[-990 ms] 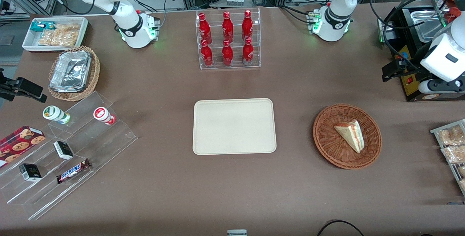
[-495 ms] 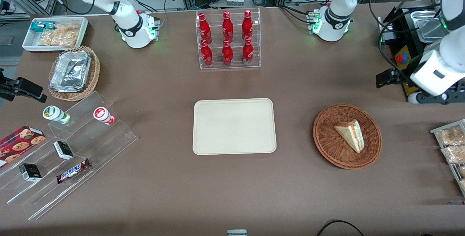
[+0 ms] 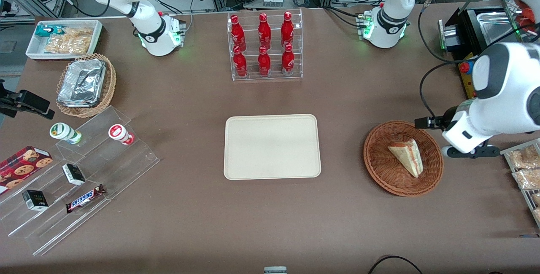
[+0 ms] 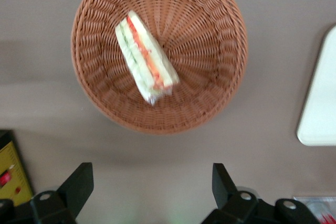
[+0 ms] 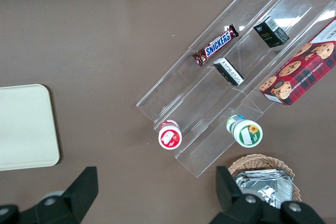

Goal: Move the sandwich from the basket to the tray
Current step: 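Move the left gripper over the wrapped sandwich in the wicker basket, then lower the open left gripper around the sandwich and close it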

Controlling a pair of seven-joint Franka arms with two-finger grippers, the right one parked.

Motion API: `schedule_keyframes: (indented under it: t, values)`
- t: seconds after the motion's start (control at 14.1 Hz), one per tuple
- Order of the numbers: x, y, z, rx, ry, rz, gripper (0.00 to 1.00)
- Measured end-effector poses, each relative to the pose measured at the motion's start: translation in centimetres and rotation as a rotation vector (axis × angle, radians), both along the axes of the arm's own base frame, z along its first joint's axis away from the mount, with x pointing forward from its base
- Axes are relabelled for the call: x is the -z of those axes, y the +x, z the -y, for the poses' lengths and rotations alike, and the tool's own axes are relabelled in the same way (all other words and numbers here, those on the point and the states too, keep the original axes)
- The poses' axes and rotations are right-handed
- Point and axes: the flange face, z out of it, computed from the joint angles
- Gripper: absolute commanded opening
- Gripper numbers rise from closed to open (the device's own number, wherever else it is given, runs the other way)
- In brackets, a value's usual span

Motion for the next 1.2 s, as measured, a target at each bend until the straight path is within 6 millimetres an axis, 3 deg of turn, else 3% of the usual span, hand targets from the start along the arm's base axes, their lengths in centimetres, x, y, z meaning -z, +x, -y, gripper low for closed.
schedule_keyframes:
  t: [0.21,0.57,0.92,1.2]
  values:
    - [3.9,-0.1,-0.4,-0.008,-0.004,0.021,1.00]
    - [8.1,-0.5,-2.8,-0.074,-0.003,0.064,1.00]
    - [12.8,-1.8,-2.3,-0.402,0.034,0.195,1.00]
    - [15.0,-2.7,-1.6,-0.645,0.049,0.234,1.00]
